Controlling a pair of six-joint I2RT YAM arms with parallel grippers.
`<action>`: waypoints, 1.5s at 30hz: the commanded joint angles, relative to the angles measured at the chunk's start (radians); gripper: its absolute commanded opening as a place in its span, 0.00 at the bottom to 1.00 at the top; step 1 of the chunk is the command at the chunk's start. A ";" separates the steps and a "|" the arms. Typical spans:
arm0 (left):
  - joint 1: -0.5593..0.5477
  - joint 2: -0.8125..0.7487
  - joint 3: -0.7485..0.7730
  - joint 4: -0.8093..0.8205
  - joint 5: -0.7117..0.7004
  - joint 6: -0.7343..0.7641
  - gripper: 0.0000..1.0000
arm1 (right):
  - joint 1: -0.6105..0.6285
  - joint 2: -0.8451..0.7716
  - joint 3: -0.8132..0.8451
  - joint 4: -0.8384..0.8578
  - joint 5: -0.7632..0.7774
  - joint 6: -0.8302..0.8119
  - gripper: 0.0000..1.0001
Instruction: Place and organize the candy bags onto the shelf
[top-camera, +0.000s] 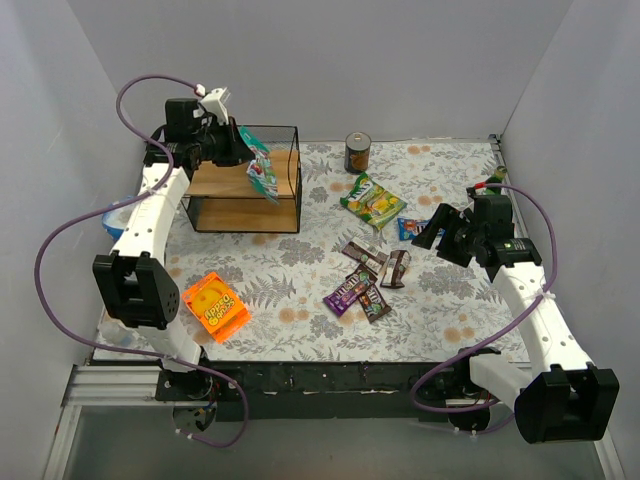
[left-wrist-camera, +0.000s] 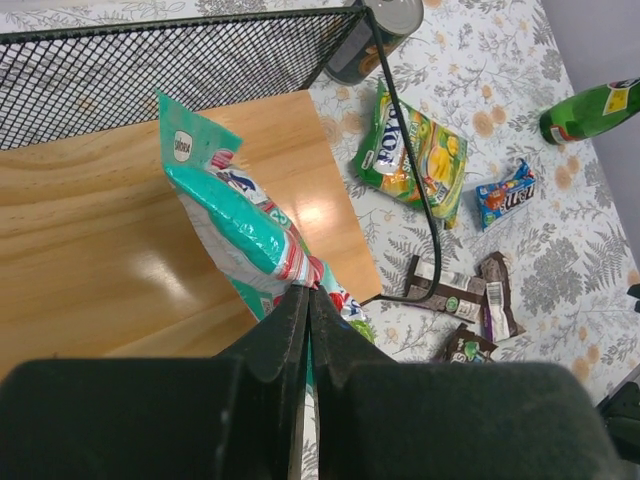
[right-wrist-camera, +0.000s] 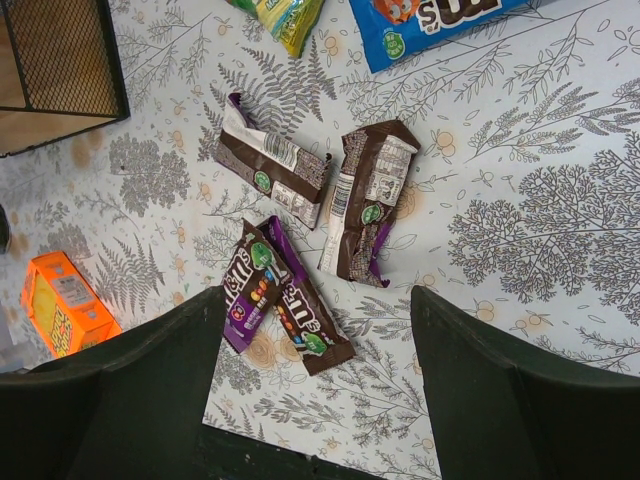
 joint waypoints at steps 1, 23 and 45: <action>0.027 -0.016 -0.061 -0.035 -0.069 0.048 0.00 | -0.005 -0.004 0.039 0.034 0.004 0.005 0.82; 0.076 0.035 -0.110 0.072 0.121 -0.088 0.00 | -0.005 -0.015 0.020 0.071 -0.013 0.039 0.81; 0.046 -0.027 -0.023 0.094 -0.042 -0.108 0.63 | -0.005 0.034 0.069 0.053 0.014 0.045 0.87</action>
